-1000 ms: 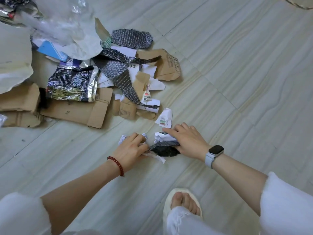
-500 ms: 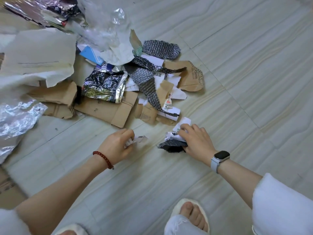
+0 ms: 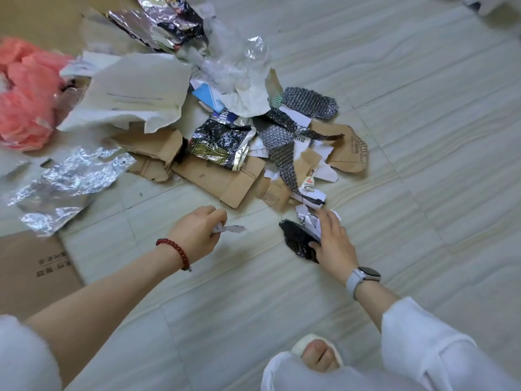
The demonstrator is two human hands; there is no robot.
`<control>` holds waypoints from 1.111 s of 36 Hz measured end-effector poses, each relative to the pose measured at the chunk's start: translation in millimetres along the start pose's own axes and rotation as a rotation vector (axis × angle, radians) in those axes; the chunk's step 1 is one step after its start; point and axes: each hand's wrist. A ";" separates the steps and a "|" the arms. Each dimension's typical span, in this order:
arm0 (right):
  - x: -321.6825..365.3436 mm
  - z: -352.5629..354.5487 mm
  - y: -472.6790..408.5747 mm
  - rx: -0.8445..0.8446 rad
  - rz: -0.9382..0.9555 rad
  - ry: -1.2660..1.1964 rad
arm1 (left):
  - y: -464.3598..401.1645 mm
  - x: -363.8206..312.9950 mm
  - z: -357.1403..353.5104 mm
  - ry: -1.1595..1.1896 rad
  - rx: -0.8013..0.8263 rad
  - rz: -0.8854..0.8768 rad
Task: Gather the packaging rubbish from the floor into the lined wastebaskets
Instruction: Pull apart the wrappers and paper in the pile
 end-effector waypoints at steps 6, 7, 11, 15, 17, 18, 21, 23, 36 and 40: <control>4.8 -13.2 9.9 -0.088 -0.026 -0.013 | -7.6 -2.8 1.8 0.009 -0.001 0.051; 5.7 -17.1 14.7 -0.111 -0.026 -0.031 | -3.2 -1.3 3.4 0.013 -0.010 0.064; 10.2 -33.3 30.5 -0.108 0.060 -0.101 | 18.4 7.7 10.7 -0.002 0.020 0.114; 18.3 -33.7 45.5 -0.147 0.360 -0.137 | 33.7 11.8 16.1 -0.011 0.030 0.160; 21.7 -27.6 48.7 -0.155 0.464 -0.189 | 36.8 11.8 17.1 -0.008 0.028 0.168; 23.0 -23.5 48.4 -0.146 0.487 -0.196 | 37.2 12.0 17.1 -0.009 0.026 0.170; 29.7 -7.1 46.2 -0.031 0.544 -0.063 | 35.1 13.4 16.2 -0.016 0.036 0.181; 35.9 2.5 40.2 0.058 0.588 0.084 | 32.2 14.1 15.7 -0.019 0.046 0.181; 50.7 -20.0 17.6 0.151 0.591 0.439 | 53.9 31.4 14.2 -0.016 0.051 0.210; 52.5 -18.7 15.0 0.107 0.496 0.446 | 57.0 33.6 16.3 -0.029 0.049 0.220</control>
Point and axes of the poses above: each hand's wrist, its own y-axis away from the middle knuckle, its own z-axis out of the back of the hand, x = y × z, and after that the axes turned 11 degrees about -z, right-handed
